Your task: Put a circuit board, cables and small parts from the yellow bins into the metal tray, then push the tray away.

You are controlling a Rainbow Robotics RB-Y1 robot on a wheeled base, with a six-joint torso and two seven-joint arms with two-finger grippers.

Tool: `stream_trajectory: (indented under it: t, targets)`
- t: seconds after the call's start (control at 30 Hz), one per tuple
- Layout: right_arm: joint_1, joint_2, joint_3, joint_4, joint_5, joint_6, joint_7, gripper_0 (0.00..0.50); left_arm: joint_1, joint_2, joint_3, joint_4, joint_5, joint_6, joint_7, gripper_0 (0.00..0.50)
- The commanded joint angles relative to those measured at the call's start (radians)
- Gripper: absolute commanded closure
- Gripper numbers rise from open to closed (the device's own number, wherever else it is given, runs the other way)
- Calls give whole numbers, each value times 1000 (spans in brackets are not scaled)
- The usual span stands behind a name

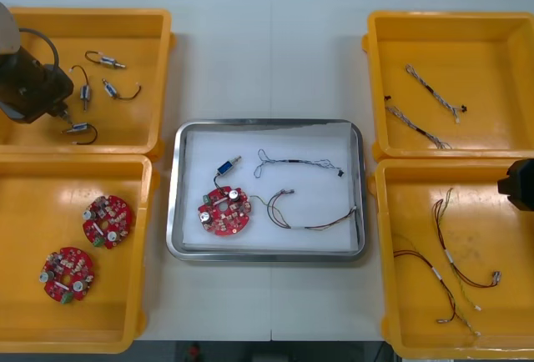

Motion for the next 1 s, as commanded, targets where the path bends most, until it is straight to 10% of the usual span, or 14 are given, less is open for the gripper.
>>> stream_trajectory:
  t: [0.03, 0.7, 1.0]
  targets:
    - [35, 9, -20, -41, -8, 3, -32, 0, 18, 42, 16, -92, -6, 75, 71, 500]
    - [50, 10, -6, -41, -18, 3, -35, 0, 18, 129, 22, -667, 46, 679, 54, 500]
    - [50, 10, -4, -41, -4, 3, -35, 0, 30, 91, -64, -903, 178, 681, 155, 500]
